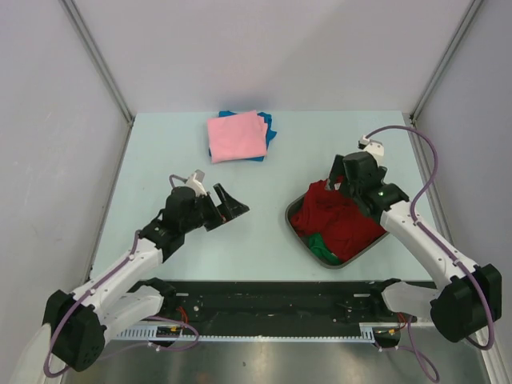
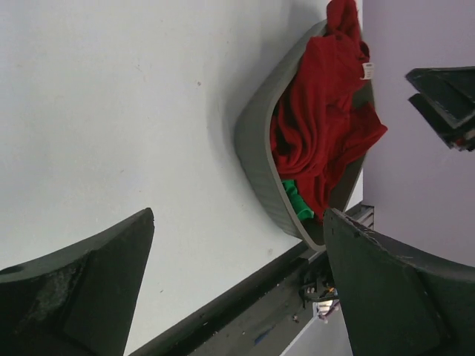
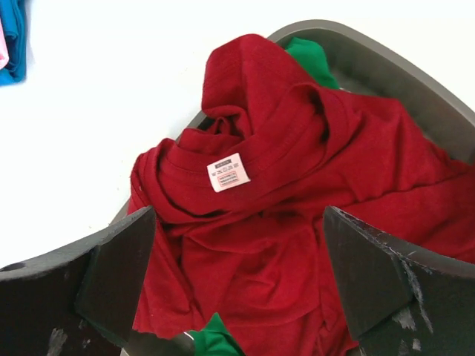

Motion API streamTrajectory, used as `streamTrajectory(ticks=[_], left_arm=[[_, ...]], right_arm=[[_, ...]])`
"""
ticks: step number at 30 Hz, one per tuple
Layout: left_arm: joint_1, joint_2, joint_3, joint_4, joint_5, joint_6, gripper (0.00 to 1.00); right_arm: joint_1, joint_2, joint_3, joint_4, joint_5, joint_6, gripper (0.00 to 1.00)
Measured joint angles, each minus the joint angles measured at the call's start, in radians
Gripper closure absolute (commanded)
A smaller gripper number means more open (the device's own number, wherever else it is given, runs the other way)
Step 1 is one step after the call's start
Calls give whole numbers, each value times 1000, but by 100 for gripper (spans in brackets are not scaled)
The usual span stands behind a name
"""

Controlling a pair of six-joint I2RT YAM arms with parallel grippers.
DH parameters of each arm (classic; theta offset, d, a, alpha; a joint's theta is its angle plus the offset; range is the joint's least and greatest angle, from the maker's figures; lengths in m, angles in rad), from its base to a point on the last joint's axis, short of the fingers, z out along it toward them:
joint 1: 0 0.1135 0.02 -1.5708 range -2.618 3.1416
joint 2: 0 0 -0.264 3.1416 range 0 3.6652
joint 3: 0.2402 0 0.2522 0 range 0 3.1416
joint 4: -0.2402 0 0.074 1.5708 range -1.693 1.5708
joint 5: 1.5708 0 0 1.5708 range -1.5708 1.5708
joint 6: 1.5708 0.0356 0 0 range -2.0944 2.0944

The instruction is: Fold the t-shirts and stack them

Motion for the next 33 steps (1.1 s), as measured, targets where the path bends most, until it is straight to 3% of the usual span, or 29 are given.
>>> streamTrajectory(ticks=[8,9,10,12,13,20,26,33], left_arm=[[26,-36,-41,6,29,7,0],[27,-35,-53,8,37,7,0],[27,-35,-65,9,46,7,1],[27,-36,-80,8,53,7,0],[27,-39,-85,6,55,8,0],[27,-114,-93,-15,57,33,0],[28,-121,-93,-24,58,47,0],[31,-117,-93,-25,58,48,0]], right_arm=[[-17,216,0,64,-43,-2,0],[-19,256,-1,76,-48,-2,1],[-20,292,-3,88,-50,-2,8],[-21,343,-6,109,-50,-2,64],[-21,357,-7,120,-50,-9,98],[26,343,-14,138,30,4,100],[185,147,30,45,112,-13,100],[441,-1,410,-23,178,-100,100]])
